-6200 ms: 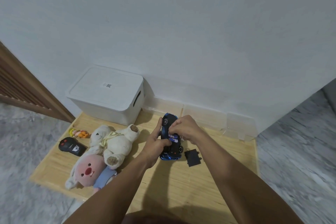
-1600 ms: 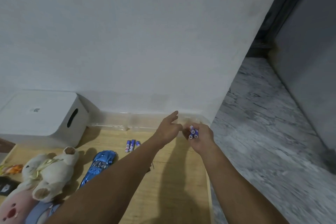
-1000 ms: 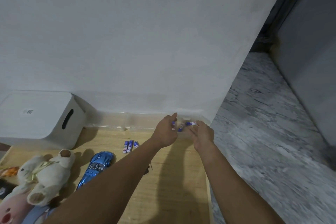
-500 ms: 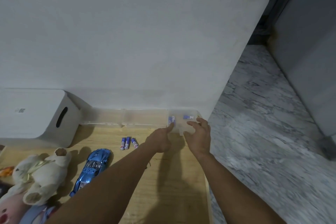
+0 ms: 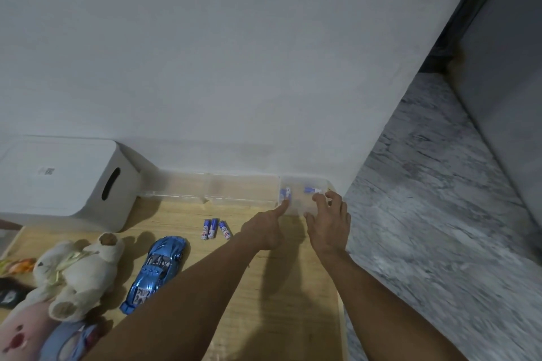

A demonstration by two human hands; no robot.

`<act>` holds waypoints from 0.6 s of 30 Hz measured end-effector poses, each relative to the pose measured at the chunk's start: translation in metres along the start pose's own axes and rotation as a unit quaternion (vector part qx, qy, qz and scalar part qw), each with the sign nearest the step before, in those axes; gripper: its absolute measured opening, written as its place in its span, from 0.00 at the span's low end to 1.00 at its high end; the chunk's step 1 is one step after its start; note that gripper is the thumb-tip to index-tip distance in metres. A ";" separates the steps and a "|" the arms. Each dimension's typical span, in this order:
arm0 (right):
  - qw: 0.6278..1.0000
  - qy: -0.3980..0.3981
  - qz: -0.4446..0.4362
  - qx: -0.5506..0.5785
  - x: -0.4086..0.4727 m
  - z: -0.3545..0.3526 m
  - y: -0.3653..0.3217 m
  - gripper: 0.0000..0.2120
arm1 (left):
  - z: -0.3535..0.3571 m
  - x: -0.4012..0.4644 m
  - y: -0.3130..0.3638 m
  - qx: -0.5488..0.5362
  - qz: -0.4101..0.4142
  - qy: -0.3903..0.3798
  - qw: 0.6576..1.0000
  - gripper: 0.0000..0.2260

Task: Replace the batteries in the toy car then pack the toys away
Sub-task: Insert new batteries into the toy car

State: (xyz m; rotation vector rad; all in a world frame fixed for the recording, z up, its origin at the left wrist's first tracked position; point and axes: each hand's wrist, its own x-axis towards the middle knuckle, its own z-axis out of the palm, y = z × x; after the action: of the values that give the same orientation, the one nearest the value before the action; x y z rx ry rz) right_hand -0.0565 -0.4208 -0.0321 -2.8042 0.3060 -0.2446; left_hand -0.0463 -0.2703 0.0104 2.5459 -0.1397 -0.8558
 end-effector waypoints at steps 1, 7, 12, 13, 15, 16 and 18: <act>1.000 0.000 0.003 0.002 -0.001 -0.001 -0.002 0.22 | 0.000 -0.001 -0.001 -0.007 0.008 -0.004 1.000 0.41; 0.998 0.040 -0.039 0.016 -0.010 -0.001 -0.014 0.24 | 0.005 -0.018 -0.019 -0.044 0.043 0.044 0.997 0.39; 0.992 0.022 -0.106 0.059 -0.028 0.004 -0.043 0.19 | 0.001 -0.042 -0.055 -0.024 -0.017 0.156 0.987 0.25; 0.989 0.007 -0.120 0.082 -0.031 0.006 -0.050 0.17 | -0.002 -0.047 -0.065 -0.022 -0.036 0.175 0.984 0.23; 0.981 -0.046 -0.132 0.134 -0.037 0.009 -0.068 0.12 | -0.008 -0.058 -0.085 -0.015 -0.071 0.218 0.973 0.19; 0.977 -0.087 -0.131 0.145 -0.040 0.010 -0.077 0.09 | -0.010 -0.064 -0.094 -0.007 -0.088 0.237 0.968 0.17; 0.971 -0.142 -0.136 0.138 -0.045 0.014 -0.094 0.09 | -0.015 -0.076 -0.113 0.016 -0.124 0.256 0.959 0.18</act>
State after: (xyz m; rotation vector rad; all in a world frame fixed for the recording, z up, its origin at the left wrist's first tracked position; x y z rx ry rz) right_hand -0.0798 -0.3187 -0.0216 -2.5493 -0.1678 0.0545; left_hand -0.1037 -0.1454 0.0125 2.7588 0.3348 -0.2498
